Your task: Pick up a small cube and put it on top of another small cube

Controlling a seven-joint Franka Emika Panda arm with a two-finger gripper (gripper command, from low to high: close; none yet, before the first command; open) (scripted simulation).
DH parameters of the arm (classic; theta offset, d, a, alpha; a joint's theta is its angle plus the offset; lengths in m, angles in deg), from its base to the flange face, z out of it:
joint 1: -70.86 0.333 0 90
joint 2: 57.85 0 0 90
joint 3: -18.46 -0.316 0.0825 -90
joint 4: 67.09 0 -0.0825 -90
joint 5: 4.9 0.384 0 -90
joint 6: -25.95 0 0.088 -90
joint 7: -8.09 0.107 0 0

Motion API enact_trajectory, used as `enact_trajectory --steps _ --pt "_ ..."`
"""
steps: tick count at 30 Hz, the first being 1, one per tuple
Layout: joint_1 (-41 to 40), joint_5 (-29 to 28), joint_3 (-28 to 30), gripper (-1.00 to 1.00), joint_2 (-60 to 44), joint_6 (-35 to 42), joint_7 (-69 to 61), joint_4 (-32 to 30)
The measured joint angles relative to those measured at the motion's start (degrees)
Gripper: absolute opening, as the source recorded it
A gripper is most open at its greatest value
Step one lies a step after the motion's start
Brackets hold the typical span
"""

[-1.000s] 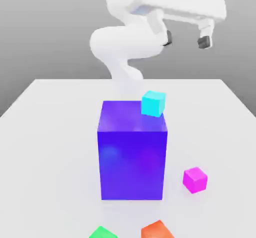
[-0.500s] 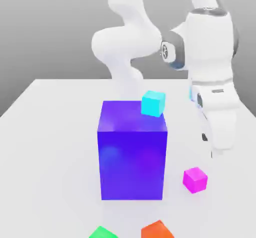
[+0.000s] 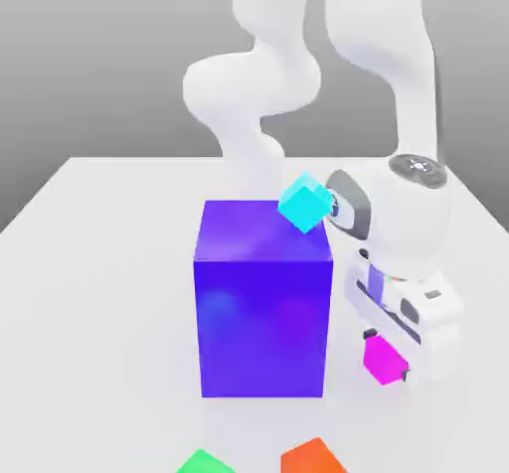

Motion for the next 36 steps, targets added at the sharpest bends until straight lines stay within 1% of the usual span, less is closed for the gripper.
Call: enact_trajectory --steps 4,11,13,20,22,29,34,36 --pt "-0.02 -0.02 -0.01 -1.0 -0.04 0.05 0.0 0.01" --pt "1.33 -2.69 1.97 -1.0 12.7 10.44 1.79 -1.99" --pt "-0.27 -2.59 2.66 -1.0 14.17 13.42 -0.08 0.57" --pt "-7.88 -2.17 6.02 -1.0 15.1 24.31 -9.91 14.61" --pt "-10.23 -1.01 7.03 -1.0 13.9 26.41 -12.92 17.59" --pt "-17.11 3.38 10.1 -1.0 7.16 29.85 -21.27 23.76" --pt "-21.78 4.41 13.0 -1.0 3.45 31.39 -25.7 27.69" --pt "-22.38 3.87 13.87 -1.0 2.31 30.19 -25.41 27.25"
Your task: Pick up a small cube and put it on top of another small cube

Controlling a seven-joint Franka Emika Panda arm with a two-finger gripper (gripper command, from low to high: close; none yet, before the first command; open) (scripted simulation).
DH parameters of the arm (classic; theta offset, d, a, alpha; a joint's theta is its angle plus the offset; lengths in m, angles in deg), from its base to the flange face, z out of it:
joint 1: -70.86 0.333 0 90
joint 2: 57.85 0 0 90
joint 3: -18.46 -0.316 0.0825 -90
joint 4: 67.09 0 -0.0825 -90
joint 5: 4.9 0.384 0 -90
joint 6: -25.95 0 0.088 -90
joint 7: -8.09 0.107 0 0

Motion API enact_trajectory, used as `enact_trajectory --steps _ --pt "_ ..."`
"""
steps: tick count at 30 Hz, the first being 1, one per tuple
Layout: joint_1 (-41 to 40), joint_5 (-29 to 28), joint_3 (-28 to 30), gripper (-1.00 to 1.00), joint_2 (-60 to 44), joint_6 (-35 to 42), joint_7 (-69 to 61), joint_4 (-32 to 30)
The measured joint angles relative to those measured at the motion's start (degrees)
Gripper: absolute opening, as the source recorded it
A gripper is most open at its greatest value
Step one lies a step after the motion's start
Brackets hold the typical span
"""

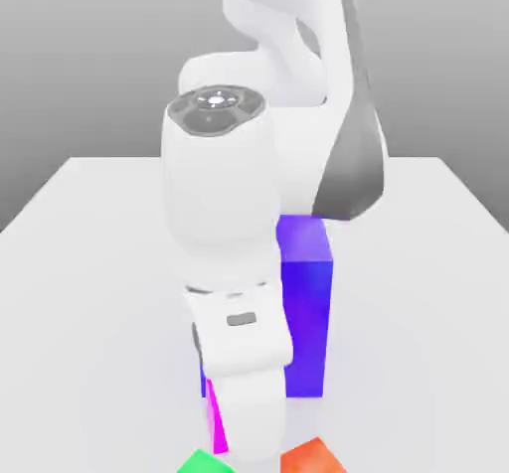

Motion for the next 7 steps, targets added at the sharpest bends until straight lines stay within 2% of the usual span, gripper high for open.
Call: enact_trajectory --steps 4,5,7 --pt "-1.82 2.76 -1.85 -1.0 -6.95 -6.54 -1.88 0.11" --pt "-2.19 3.35 -2.3 1.0 -8.21 -7.67 -2.29 0.18" --pt "-2.19 3.35 -2.3 1.0 -8.2 -7.67 -2.29 0.18"
